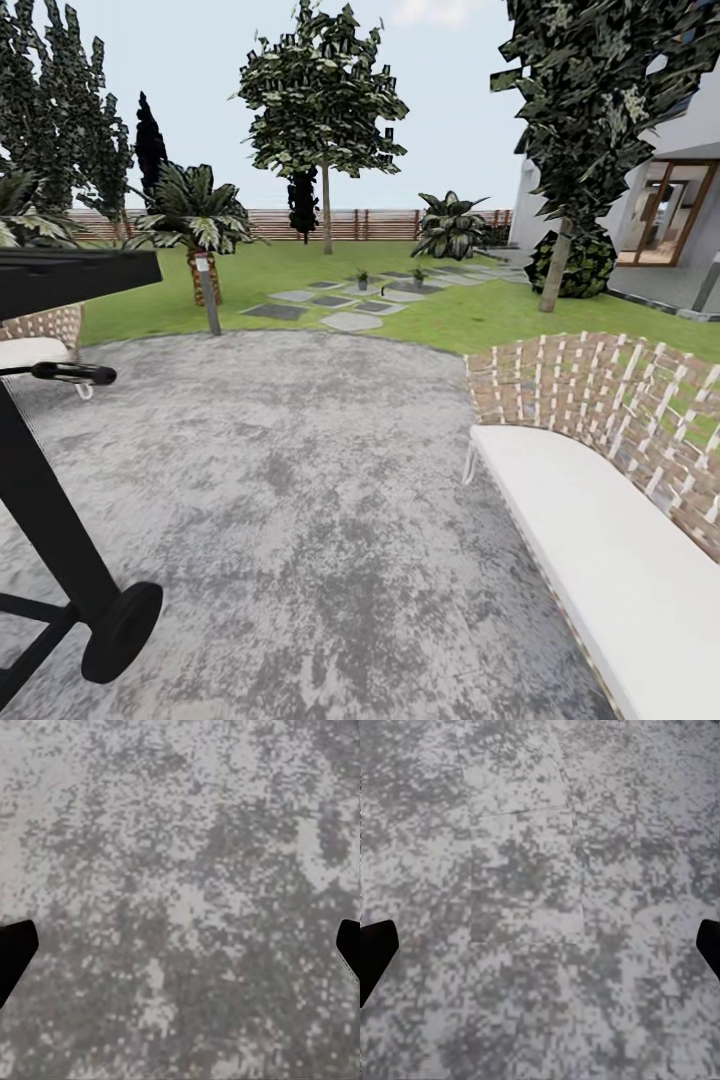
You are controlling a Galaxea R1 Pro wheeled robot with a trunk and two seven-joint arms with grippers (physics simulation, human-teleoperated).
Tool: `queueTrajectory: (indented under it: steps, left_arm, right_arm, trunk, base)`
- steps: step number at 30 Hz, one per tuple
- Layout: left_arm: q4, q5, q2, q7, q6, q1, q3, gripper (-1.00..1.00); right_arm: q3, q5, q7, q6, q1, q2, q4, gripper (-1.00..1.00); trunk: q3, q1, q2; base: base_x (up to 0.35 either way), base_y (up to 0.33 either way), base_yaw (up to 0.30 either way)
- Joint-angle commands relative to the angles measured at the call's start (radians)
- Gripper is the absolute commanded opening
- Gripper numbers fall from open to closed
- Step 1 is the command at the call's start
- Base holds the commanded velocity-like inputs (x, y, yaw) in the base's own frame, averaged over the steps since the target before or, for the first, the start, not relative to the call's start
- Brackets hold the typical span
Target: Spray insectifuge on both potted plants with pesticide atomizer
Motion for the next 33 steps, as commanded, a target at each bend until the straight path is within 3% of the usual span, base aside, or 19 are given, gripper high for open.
queueTrajectory:
  steps: [1,20,33]
  left_arm:
    - [0.001,0.010,0.000,0.000,-0.003,-0.001,-0.002,1.00]
    - [0.001,0.010,0.000,-0.001,-0.003,-0.001,-0.002,1.00]
    - [0.001,0.010,0.003,0.000,-0.003,-0.001,-0.002,1.00]
  right_arm:
    - [0.000,0.001,0.000,-0.003,0.000,0.000,0.000,1.00]
    - [0.001,0.001,0.000,-0.003,0.000,0.000,0.001,1.00]
    - [0.001,0.001,0.000,-0.003,0.000,0.000,0.001,1.00]
  trunk:
    - [-0.001,0.000,0.000]
    - [-0.001,0.000,0.000]
    - [-0.001,0.000,0.000]
  base:
    - [0.339,0.084,-0.001]
    - [0.339,0.032,-0.002]
    - [0.339,-0.032,-0.114]
